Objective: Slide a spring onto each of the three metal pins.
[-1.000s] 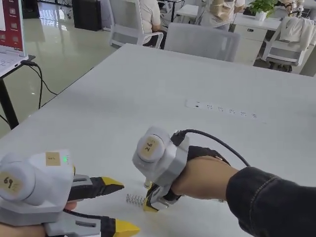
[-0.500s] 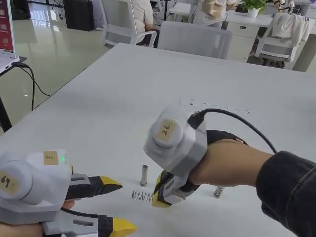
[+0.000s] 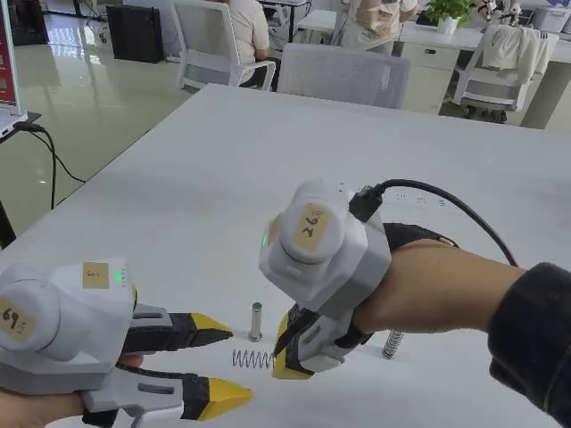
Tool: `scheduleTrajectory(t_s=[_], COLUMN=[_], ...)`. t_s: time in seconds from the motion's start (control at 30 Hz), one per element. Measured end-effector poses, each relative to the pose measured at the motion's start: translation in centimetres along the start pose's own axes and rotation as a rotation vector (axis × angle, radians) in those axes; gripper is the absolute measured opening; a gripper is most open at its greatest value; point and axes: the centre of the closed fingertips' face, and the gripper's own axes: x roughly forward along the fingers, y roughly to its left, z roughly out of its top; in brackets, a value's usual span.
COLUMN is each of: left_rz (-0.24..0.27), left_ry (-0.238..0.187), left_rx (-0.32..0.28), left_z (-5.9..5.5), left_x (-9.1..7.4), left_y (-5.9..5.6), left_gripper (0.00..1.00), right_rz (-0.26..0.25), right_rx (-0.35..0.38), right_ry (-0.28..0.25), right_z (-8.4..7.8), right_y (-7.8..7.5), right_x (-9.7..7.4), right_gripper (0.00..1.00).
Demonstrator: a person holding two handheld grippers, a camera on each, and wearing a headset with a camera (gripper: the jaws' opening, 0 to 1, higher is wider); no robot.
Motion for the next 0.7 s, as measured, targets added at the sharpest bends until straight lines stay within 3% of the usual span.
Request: scheduleTrajectory(t_s=[0.43, 0.7], left_rz=[-0.026, -0.023], left_ry=[-0.016, -0.009], left_rx=[0.053, 0.074], left_z=[0.48, 0.37], left_x=[0.00, 0.06], left_y=[-0.67, -0.57], left_gripper=[0.07, 0.05], right_rz=[0.018, 0.019], right_rx=[-0.040, -0.025], right_ry=[-0.013, -0.023], right_z=[0.52, 0.60], right_y=[0.77, 0.80], right_x=[-0.42, -0.75], right_gripper=[0.08, 0.08])
